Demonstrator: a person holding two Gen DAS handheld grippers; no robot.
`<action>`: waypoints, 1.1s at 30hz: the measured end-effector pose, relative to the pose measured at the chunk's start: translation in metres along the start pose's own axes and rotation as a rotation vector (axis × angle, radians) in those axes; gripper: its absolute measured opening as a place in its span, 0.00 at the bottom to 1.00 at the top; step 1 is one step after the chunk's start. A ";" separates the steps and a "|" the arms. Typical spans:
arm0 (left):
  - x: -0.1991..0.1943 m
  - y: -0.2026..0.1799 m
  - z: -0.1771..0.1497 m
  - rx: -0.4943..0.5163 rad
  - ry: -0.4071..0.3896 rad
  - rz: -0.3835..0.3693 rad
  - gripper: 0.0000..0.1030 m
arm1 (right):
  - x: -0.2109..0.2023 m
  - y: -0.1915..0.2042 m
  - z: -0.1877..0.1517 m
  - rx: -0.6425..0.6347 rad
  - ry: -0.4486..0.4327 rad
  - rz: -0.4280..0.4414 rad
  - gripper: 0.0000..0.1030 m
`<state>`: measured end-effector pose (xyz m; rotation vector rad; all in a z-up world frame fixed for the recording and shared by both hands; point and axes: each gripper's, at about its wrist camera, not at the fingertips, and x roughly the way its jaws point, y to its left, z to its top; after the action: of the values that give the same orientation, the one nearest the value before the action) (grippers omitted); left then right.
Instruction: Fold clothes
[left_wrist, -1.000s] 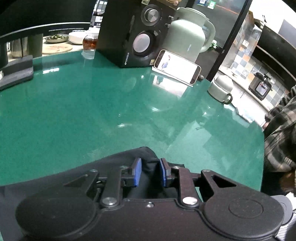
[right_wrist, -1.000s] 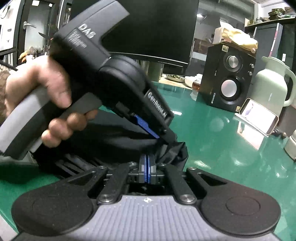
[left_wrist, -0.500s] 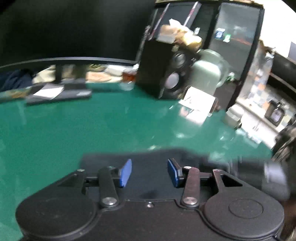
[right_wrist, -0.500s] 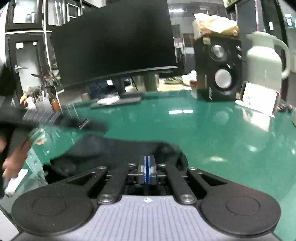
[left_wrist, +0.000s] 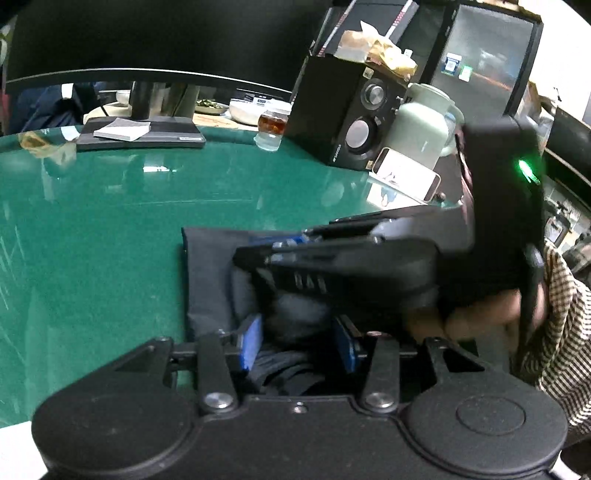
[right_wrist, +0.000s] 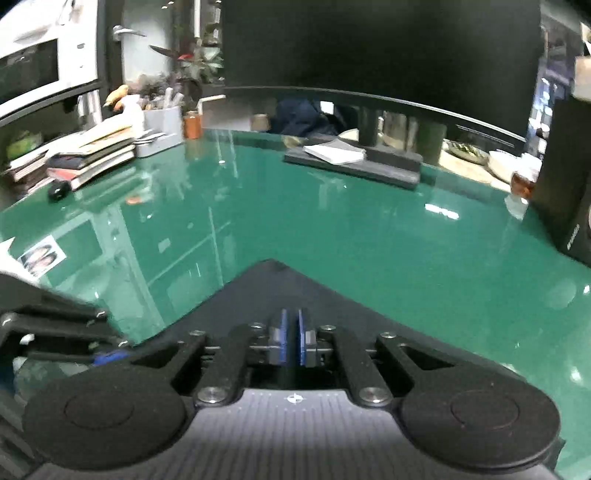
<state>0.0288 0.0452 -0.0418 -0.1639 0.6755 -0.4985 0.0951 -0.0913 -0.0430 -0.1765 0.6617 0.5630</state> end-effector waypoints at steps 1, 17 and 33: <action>-0.001 0.000 0.000 0.001 -0.001 -0.002 0.41 | -0.002 -0.005 0.003 0.031 0.003 -0.012 0.06; 0.031 -0.002 0.041 0.026 -0.033 0.126 0.63 | -0.089 -0.051 -0.066 0.107 -0.098 -0.290 0.10; 0.025 -0.019 0.031 -0.006 -0.040 0.239 0.70 | -0.079 -0.077 -0.061 0.177 -0.091 -0.164 0.11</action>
<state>0.0574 0.0160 -0.0259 -0.0971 0.6477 -0.2636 0.0535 -0.2103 -0.0424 -0.0387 0.5994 0.3505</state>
